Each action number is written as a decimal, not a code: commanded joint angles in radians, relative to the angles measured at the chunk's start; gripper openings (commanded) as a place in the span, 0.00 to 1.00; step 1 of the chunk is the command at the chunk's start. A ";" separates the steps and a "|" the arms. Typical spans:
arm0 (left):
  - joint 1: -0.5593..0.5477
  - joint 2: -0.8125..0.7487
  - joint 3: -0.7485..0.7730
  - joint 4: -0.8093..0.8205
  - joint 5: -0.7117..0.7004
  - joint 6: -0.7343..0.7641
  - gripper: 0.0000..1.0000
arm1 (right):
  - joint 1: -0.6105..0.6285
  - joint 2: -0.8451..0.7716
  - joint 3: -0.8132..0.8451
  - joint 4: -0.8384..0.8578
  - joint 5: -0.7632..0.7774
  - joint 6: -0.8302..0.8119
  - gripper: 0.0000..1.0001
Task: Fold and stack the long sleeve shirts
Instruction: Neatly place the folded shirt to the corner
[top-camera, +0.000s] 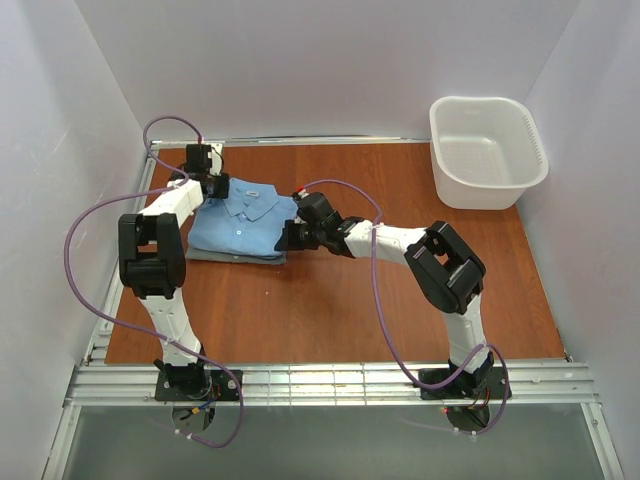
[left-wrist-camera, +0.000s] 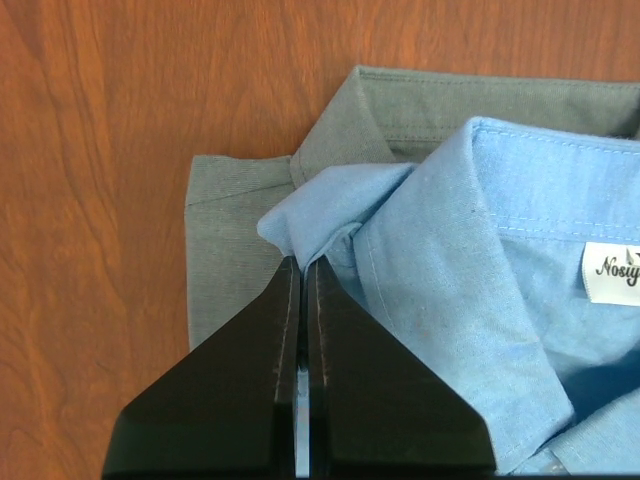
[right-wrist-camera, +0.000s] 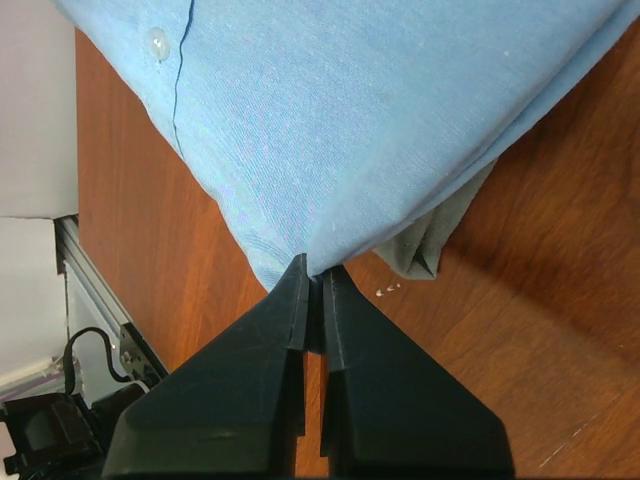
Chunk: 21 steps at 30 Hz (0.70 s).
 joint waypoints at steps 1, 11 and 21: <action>0.014 -0.014 -0.017 0.078 -0.044 -0.023 0.00 | -0.001 0.017 -0.002 -0.014 0.004 -0.004 0.01; 0.014 -0.018 -0.007 0.054 -0.079 -0.036 0.21 | -0.003 0.006 -0.007 -0.037 0.001 -0.012 0.37; 0.014 -0.161 0.096 -0.143 -0.151 -0.213 0.78 | -0.031 -0.152 -0.037 -0.117 0.050 -0.054 0.77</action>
